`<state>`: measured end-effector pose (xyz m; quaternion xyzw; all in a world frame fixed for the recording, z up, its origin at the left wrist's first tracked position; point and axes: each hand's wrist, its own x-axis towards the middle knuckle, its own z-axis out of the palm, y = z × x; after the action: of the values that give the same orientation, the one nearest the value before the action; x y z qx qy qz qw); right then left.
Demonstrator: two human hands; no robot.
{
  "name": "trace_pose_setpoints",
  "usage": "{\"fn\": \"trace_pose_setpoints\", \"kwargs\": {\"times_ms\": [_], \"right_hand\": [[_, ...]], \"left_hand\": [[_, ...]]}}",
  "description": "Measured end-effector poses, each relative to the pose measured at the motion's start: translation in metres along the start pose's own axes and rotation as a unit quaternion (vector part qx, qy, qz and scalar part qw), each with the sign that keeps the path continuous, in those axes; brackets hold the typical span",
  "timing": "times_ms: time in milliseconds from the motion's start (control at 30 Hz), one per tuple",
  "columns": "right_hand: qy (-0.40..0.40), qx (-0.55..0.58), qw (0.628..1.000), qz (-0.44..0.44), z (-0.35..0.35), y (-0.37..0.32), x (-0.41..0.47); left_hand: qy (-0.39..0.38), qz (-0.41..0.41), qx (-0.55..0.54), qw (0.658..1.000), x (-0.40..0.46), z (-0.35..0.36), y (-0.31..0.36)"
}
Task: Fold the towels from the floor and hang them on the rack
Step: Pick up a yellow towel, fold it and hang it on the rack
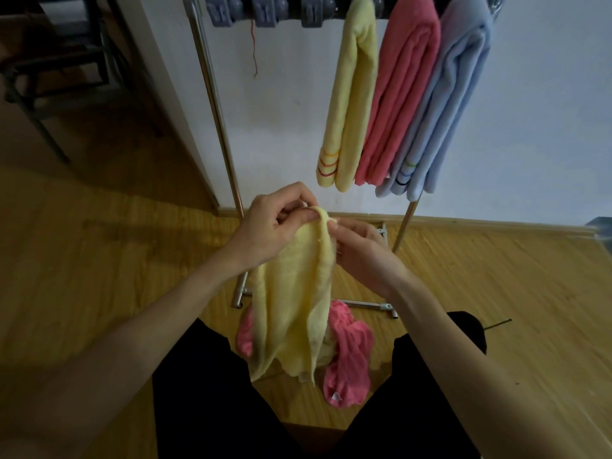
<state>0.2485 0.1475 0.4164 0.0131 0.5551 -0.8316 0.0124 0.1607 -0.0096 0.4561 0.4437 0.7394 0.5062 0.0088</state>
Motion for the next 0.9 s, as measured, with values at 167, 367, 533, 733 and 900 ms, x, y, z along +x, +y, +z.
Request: {"fn": "trace_pose_setpoints", "kwargs": {"times_ms": [167, 367, 533, 733, 900], "right_hand": [[0.085, -0.046, 0.991, -0.090, 0.001, -0.016, 0.003], [0.082, -0.187, 0.959, -0.198, 0.017, -0.039, 0.006], [0.136, -0.192, 0.952, -0.197, 0.007, -0.035, 0.005], [0.191, -0.314, 0.896, -0.248, -0.006, -0.026, -0.004], [0.208, -0.391, 0.854, -0.274, -0.008, -0.019, -0.017]], "left_hand": [[0.027, -0.068, -0.017, 0.997, -0.003, -0.018, -0.003], [-0.060, -0.216, -0.020, 0.974, -0.024, -0.028, -0.017], [-0.036, -0.267, 0.013, 0.963, -0.046, -0.034, -0.034], [-0.033, -0.283, 0.015, 0.958, -0.043, -0.034, -0.024], [0.087, -0.327, -0.090, 0.937, -0.024, -0.028, -0.004]]}}
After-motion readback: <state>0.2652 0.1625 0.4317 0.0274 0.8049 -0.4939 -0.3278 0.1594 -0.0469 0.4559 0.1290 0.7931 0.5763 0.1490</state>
